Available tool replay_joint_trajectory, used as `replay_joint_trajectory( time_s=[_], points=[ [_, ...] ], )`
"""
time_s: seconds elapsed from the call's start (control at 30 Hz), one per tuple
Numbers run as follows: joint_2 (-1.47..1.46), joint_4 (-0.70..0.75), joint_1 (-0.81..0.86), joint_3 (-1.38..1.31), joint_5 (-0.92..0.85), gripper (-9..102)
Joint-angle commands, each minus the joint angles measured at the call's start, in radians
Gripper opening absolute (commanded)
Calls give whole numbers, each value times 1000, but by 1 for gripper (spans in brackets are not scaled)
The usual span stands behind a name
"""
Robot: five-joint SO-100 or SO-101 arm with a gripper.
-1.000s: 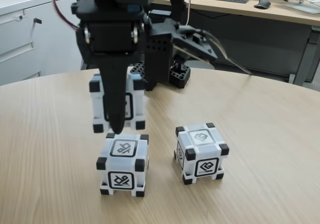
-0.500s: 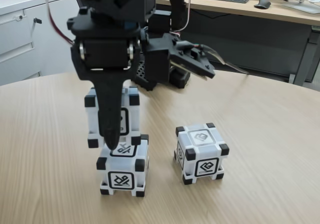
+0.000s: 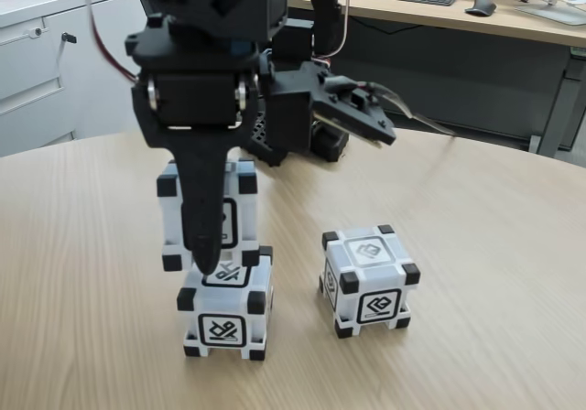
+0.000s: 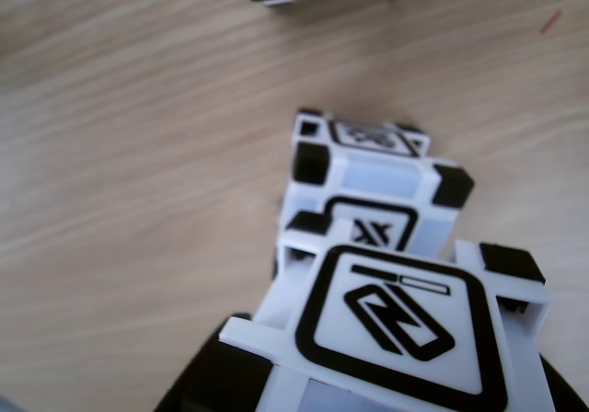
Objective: Stack cubes from left to right.
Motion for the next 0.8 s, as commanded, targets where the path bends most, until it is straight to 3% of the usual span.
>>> replay_joint_trajectory(
  time_s=[0.0, 0.4, 0.77],
  points=[
    [5, -9, -9, 12, 11, 0],
    [5, -11, -9, 37, 5, 0],
    [6, -11, -9, 26, -25, 12]
  ],
)
